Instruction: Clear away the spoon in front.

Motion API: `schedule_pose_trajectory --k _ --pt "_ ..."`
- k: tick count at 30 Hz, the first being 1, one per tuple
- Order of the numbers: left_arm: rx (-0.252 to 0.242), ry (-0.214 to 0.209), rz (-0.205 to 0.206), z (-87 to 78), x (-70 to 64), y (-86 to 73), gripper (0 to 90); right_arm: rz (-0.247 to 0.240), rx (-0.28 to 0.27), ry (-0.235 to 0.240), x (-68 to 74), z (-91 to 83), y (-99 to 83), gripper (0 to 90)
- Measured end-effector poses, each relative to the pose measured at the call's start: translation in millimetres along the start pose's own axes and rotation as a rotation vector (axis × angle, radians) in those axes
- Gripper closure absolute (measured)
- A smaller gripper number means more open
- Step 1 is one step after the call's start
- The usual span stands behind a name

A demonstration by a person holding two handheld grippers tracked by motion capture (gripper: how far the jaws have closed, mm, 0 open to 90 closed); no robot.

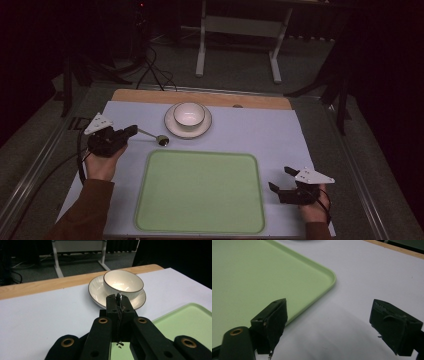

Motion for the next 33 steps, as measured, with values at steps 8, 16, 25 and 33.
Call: schedule_pose_trajectory --k 8,16,25,33 --pt "0.04 0.001 0.002 -3.8 -4.3 -10.6 89.2 -0.001 0.001 0.002 0.3 0.3 -0.1 14.5" --pt "0.071 0.011 0.013 2.9 -6.5 -9.6 89.1 0.0 0.002 0.002 0.7 0.6 -0.1 14.5" --pt "0.001 -0.007 0.013 25.0 -5.8 8.6 88.7 0.0 0.003 0.003 0.7 0.8 -0.3 14.5" --pt "-0.032 -0.001 -0.002 46.4 -5.0 21.4 88.6 -0.001 0.001 0.002 -0.1 0.5 -0.2 14.5"
Point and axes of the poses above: each handheld gripper's, and its own axes: z roughly forward along the jaws, y roughly out of its top, x roughly to its left, the point moved 10 cm from there along z, roughly forward along the jaws, and after that the axes turned 8 degrees about x, right-handed, at the moved point
